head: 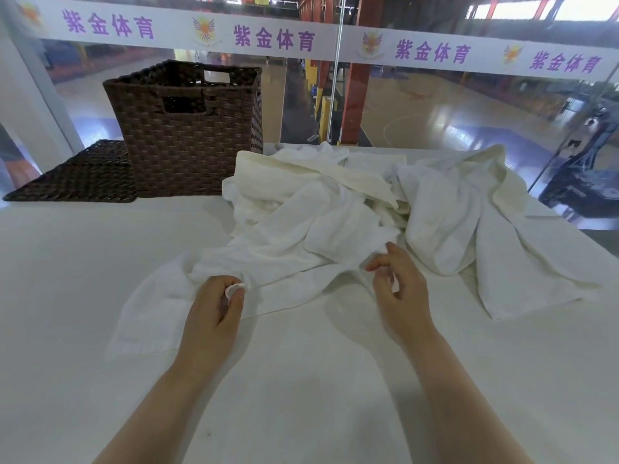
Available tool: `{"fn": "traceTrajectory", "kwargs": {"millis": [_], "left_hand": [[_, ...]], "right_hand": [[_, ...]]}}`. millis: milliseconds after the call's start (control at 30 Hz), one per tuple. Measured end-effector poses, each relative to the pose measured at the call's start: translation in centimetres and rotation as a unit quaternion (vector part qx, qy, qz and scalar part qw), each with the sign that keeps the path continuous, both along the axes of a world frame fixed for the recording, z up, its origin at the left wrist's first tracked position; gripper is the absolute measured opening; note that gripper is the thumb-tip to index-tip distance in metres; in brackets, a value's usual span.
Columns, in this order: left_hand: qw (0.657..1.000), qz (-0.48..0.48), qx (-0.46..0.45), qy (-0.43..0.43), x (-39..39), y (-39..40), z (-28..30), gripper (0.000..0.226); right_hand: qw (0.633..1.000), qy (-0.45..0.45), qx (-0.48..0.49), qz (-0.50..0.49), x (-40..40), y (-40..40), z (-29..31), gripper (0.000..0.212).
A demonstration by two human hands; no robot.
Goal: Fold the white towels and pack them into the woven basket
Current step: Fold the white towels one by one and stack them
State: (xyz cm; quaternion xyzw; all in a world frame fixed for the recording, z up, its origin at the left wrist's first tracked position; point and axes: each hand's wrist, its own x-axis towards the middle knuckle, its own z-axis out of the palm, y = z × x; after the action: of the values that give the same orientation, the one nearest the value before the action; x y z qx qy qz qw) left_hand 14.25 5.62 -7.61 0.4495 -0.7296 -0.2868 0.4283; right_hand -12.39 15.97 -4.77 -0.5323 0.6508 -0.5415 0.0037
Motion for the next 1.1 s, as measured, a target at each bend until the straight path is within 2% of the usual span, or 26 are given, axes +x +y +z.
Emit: {"fn": "traceTrajectory", "kwargs": {"millis": [100, 200, 300, 400, 467, 533, 600, 700, 733, 800, 867, 933, 967, 1033, 1100], "left_hand": [[1.0, 0.001, 0.002, -0.003, -0.1, 0.2, 0.3, 0.013], [1.0, -0.003, 0.004, -0.003, -0.1, 0.2, 0.3, 0.012], [1.0, -0.013, -0.005, 0.003, 0.0, 0.1, 0.2, 0.005], [0.999, -0.018, -0.041, 0.007, 0.2, 0.1, 0.2, 0.019], [0.997, -0.016, -0.078, 0.004, 0.4, 0.1, 0.2, 0.021], [0.996, -0.018, -0.09, 0.015, 0.5, 0.3, 0.4, 0.024], [0.996, -0.022, -0.078, 0.023, 0.4, 0.5, 0.8, 0.023], [0.998, -0.041, -0.033, 0.037, 0.3, 1.1, 1.4, 0.014], [0.998, -0.041, -0.023, 0.039, 0.3, 1.2, 1.6, 0.012], [0.998, -0.034, 0.001, 0.056, 0.3, 1.4, 1.8, 0.007], [0.996, -0.027, 0.022, 0.08, 0.3, 1.6, 1.9, 0.017], [0.996, -0.035, 0.017, 0.082, 0.3, 1.6, 1.9, 0.015], [0.996, -0.042, 0.013, 0.078, 0.4, 1.6, 2.0, 0.011], [0.995, -0.059, 0.003, 0.078, 0.4, 1.7, 2.2, 0.004], [0.995, -0.07, -0.011, 0.071, 0.4, 1.7, 2.3, 0.006]], "right_hand": [[0.998, -0.027, 0.014, 0.055, 1.6, -0.5, 0.9, 0.015], [0.987, -0.11, 0.091, 0.067, 3.1, -1.2, 1.0, 0.029], [0.97, -0.203, 0.094, 0.098, 4.3, -1.8, 1.0, 0.046], [0.951, -0.241, 0.101, 0.163, 4.7, -1.9, 1.8, 0.066], [0.95, -0.198, 0.145, 0.193, 4.9, -2.0, 2.3, 0.06], [0.956, -0.141, 0.18, 0.183, 5.1, -2.3, 2.5, 0.043], [0.961, -0.115, 0.193, 0.165, 5.4, -2.7, 2.5, 0.027], [0.968, -0.109, 0.174, 0.146, 5.8, -3.2, 2.4, 0.018], [0.973, -0.107, 0.16, 0.129, 5.9, -3.4, 2.5, 0.016], [0.986, -0.097, 0.123, 0.063, 6.3, -4.1, 2.5, 0.031], [0.99, -0.12, 0.067, -0.005, 6.9, -5.0, 2.6, 0.04], [0.984, -0.177, 0.011, -0.031, 7.9, -5.8, 2.7, 0.018], [0.979, -0.201, -0.005, -0.021, 8.5, -6.1, 2.6, 0.007], [0.976, -0.215, -0.003, 0.025, 9.9, -6.5, 1.7, 0.004], [0.972, -0.216, 0.029, 0.084, 11.3, -6.5, 0.2, 0.003]]}}
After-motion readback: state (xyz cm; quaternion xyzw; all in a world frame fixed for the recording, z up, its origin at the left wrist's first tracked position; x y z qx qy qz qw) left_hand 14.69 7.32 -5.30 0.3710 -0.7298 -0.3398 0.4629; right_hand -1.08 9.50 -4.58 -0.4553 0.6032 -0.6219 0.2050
